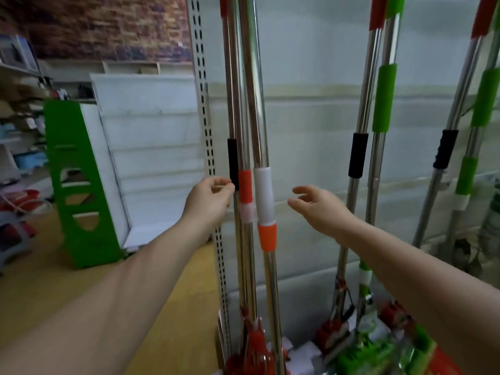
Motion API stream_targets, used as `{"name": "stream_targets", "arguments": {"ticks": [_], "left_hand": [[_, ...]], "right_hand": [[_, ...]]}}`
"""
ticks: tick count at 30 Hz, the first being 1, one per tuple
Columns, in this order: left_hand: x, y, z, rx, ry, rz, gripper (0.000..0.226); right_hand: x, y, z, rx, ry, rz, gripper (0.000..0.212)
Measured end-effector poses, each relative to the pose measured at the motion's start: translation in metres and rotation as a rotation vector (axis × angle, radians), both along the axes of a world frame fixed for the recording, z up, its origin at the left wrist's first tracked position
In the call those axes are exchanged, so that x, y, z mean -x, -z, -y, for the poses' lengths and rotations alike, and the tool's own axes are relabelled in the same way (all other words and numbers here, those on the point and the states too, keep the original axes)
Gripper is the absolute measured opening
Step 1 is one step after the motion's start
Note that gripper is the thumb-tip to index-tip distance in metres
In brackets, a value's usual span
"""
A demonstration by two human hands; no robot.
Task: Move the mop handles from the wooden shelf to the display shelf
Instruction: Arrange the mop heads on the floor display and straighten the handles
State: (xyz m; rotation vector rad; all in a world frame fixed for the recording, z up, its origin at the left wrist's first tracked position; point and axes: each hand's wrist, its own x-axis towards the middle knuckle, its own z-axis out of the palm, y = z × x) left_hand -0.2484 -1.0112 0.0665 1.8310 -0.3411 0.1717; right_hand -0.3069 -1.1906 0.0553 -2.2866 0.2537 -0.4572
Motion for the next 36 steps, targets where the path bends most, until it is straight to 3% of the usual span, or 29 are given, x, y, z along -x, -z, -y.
{"name": "stream_targets", "arguments": {"ticks": [20, 36], "left_hand": [[0.121, 0.142, 0.044, -0.117, -0.285, -0.334, 0.024], [0.145, 0.248, 0.045, -0.277, -0.245, -0.616, 0.027]], "right_hand": [[0.075, 0.144, 0.045, 0.051, -0.297, -0.377, 0.044], [0.095, 0.263, 0.060, -0.029, -0.292, -0.630, 0.046]]}}
